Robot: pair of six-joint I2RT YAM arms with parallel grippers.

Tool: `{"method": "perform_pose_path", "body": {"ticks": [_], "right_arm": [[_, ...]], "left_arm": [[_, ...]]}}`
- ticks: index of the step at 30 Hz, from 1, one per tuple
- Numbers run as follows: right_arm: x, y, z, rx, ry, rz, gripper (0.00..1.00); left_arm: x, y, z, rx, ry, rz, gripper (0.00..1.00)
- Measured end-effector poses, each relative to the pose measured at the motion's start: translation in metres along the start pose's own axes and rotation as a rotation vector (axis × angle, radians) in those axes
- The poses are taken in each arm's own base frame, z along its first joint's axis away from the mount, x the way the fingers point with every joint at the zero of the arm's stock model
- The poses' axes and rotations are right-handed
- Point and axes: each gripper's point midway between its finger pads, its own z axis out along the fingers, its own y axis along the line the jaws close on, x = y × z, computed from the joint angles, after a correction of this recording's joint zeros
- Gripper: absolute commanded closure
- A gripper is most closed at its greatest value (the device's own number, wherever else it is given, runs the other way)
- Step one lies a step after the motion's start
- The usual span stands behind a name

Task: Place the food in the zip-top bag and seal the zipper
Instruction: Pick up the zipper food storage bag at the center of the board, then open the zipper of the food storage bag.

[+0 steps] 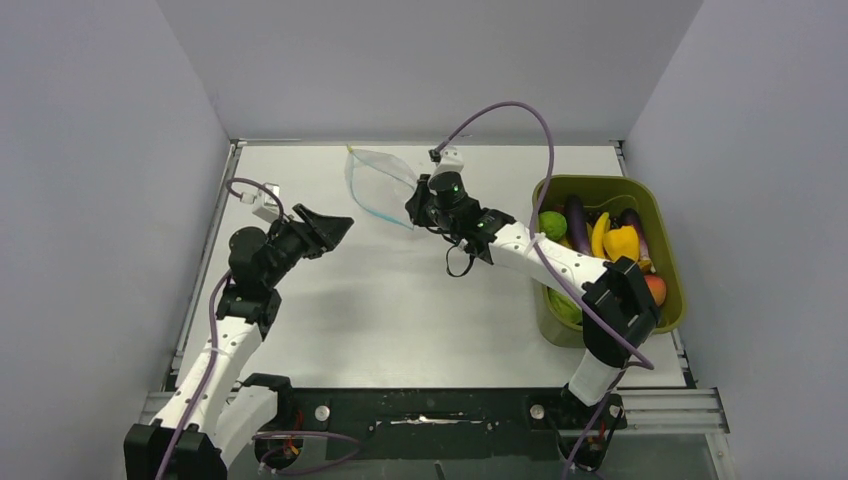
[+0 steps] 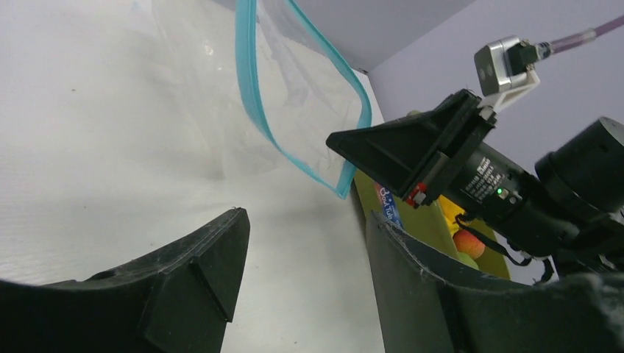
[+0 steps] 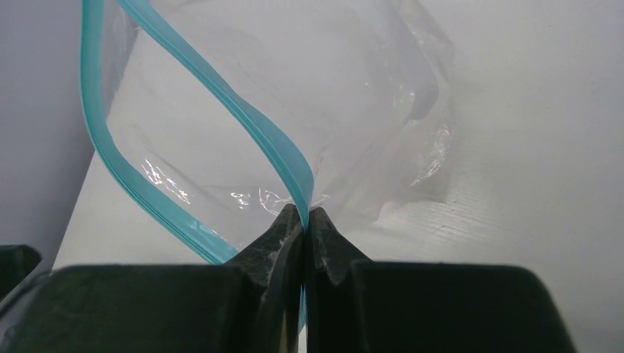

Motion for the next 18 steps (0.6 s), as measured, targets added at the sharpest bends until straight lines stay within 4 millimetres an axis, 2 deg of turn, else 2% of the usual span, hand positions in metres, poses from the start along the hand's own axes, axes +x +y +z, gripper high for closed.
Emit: {"method": "perform_pose_path", "body": {"ticks": [6, 9, 14, 18], "right_arm": [[0.020, 0.024, -0.005, -0.041, 0.005, 0.047, 1.00], [0.027, 0.032, -0.007, -0.051, 0.006, 0.054, 1.00], [0.026, 0.037, -0.011, -0.045, -0.024, 0.071, 1.00], [0.018, 0.036, -0.020, -0.029, -0.071, 0.084, 1.00]], "left_arm": [[-0.009, 0.012, 0.017, -0.051, -0.022, -0.007, 0.42], [-0.015, 0.018, 0.027, -0.079, -0.031, -0.011, 0.48], [-0.012, 0.027, 0.037, -0.098, -0.021, -0.049, 0.50], [-0.010, 0.032, 0.037, -0.138, -0.012, -0.077, 0.45]]}}
